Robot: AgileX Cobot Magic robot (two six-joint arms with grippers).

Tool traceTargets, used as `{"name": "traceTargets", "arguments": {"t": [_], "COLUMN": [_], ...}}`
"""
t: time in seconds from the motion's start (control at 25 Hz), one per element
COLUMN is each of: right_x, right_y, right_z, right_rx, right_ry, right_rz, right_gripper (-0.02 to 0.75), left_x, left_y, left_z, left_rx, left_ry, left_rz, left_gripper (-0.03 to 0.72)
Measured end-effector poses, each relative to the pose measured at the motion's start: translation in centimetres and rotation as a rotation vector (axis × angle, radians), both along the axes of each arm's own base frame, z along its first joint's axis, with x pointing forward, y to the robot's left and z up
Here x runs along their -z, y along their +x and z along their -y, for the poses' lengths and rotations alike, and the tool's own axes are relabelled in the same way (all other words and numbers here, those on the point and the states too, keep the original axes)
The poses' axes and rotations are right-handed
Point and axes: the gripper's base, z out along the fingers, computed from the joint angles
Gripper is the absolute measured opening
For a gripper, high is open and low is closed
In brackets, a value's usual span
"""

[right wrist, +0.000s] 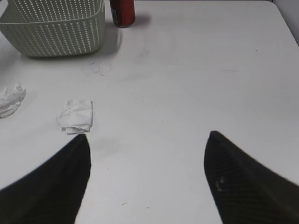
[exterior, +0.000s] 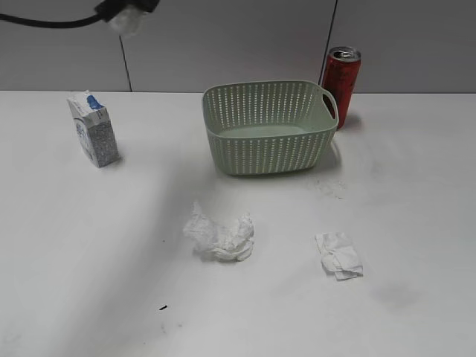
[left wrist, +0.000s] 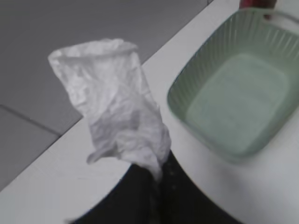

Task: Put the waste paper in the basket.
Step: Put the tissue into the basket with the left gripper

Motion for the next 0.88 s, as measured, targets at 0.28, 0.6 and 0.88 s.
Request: {"name": "traceTargets", "arguments": {"t": [0.28, 0.6, 0.88], "right_x": [0.0, 0.0, 0.0], "right_y": [0.0, 0.0, 0.0], "right_z": [0.0, 0.0, 0.0], "right_rx": [0.000, 0.000, 0.000], "right_ry": [0.000, 0.000, -0.001], "right_rz": [0.000, 0.000, 0.000], "right_gripper": [0.572, 0.572, 0.572], "left_x": [3.8, 12.2, 15.8], "left_y": [2.9, 4.1, 4.2], "left_z": [8.8, 14.1, 14.4], "left_rx": [0.098, 0.106, 0.117], "left_ry": [-0.103, -0.109, -0.055], "left_rz": [0.023, 0.038, -0.051], "left_gripper": [-0.004, 0.008, 0.454]}}
